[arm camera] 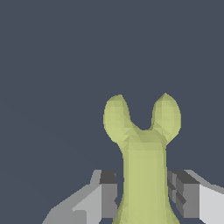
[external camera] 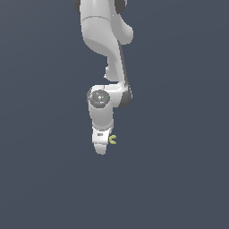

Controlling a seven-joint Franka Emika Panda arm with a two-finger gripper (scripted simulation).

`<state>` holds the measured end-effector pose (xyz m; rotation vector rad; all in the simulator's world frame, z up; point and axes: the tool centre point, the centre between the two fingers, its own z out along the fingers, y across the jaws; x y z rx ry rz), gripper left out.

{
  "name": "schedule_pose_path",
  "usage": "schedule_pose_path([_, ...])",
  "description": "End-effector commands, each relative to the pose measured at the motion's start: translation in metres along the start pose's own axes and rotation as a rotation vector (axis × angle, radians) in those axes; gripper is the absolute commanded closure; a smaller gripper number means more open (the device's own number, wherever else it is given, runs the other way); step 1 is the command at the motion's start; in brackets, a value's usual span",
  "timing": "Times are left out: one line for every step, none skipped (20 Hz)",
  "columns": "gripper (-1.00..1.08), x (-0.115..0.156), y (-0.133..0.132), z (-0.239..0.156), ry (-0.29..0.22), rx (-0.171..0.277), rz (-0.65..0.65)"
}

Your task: Pick up the object and move it to a goal position.

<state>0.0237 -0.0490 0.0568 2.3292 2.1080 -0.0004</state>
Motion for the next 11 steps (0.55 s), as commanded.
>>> schedule_pose_path([1.08, -0.018, 0.002, -0.014, 0.000, 0.000, 0.000])
schedule_pose_path([1.08, -0.024, 0.002, -0.019, 0.000, 0.000, 0.000])
schedule_pose_path([1.08, -0.029, 0.003, -0.023, 0.000, 0.000, 0.000])
schedule_pose_path([1.08, -0.033, 0.004, -0.026, 0.000, 0.000, 0.000])
schedule_pose_path([1.08, -0.037, 0.004, -0.029, 0.000, 0.000, 0.000])
schedule_pose_path([1.08, -0.040, 0.005, -0.031, 0.000, 0.000, 0.000])
schedule_pose_path([1.08, -0.042, 0.005, -0.033, 0.000, 0.000, 0.000])
schedule_pose_path([1.08, -0.043, 0.005, -0.034, 0.000, 0.000, 0.000])
schedule_pose_path([1.08, -0.044, 0.006, -0.034, 0.000, 0.000, 0.000])
schedule_pose_path([1.08, -0.044, 0.006, -0.034, 0.000, 0.000, 0.001])
schedule_pose_path([1.08, -0.044, 0.006, -0.034, 0.000, 0.000, 0.001])
